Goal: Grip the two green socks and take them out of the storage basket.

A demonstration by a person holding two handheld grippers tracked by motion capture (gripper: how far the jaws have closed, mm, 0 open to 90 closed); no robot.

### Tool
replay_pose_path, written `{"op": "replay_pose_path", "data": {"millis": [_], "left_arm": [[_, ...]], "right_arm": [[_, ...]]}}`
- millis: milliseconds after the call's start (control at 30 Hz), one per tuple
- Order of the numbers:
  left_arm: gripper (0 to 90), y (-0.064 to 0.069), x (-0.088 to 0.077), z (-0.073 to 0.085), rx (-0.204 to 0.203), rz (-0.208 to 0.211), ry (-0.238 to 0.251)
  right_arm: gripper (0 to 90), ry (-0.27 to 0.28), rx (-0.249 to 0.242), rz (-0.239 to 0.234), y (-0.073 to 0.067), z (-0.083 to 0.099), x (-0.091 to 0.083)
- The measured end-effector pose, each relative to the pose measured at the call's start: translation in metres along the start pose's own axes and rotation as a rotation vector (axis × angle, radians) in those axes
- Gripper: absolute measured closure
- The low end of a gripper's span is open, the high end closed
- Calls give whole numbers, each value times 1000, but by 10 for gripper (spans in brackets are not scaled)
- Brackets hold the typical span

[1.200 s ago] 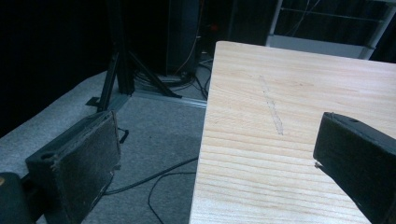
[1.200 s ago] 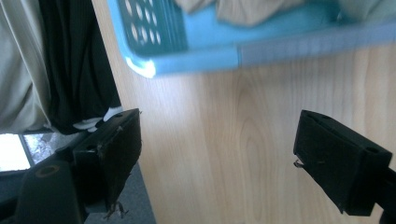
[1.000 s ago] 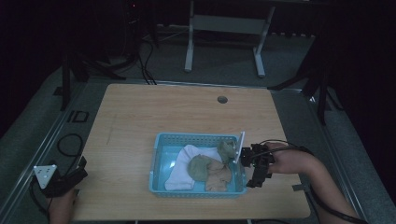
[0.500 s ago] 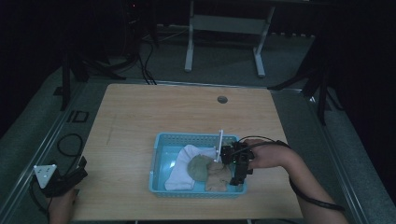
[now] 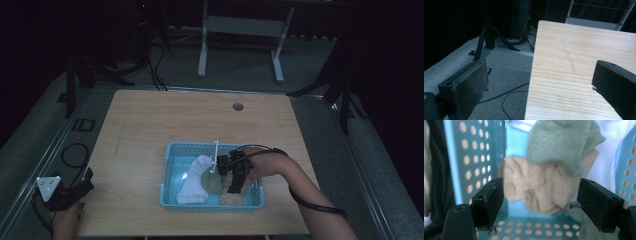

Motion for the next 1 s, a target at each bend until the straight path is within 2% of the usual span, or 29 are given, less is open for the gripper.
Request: {"op": "replay_pose_path", "data": {"millis": [267,500,633,700,767,833,867,900,1000], "left_arm": [[7,0,0,0,0,3,-2],[7,0,0,0,-2,5,-3],[7,-2,1,0,-23,8,-3],[7,-2,0,0,-22,10,-2],[7,-1,1,0,-17,9,-4],[7,-1,1,0,-14,8,-3],[7,-1,1,0,-13,7,-5],[7,-1,1,0,-14,7,-5],[7,-1,1,0,-16,7,-6]], "right_arm": [[253,-21,-9,3,11,-18,11],[302,-46,-29,3,12,-33,21],[342,-76,-20,19,11,-38,29],[414,-90,-16,50,12,-38,32],[551,-84,-22,78,13,-39,32],[713,-64,-26,78,13,-40,28],[758,-59,-28,74,12,-40,26],[791,-51,-35,69,10,-40,23],[814,-46,-62,60,4,-40,14]]}}
Point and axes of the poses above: each handheld gripper's, and its own axes: x roughly forward along the jaws, z roughly out of its underside, y roughly to its right, the point moved 4 cm from there along x, roughly forward along the jaws, and after that the axes turned 13 degrees about x, right-handed, at the moved point
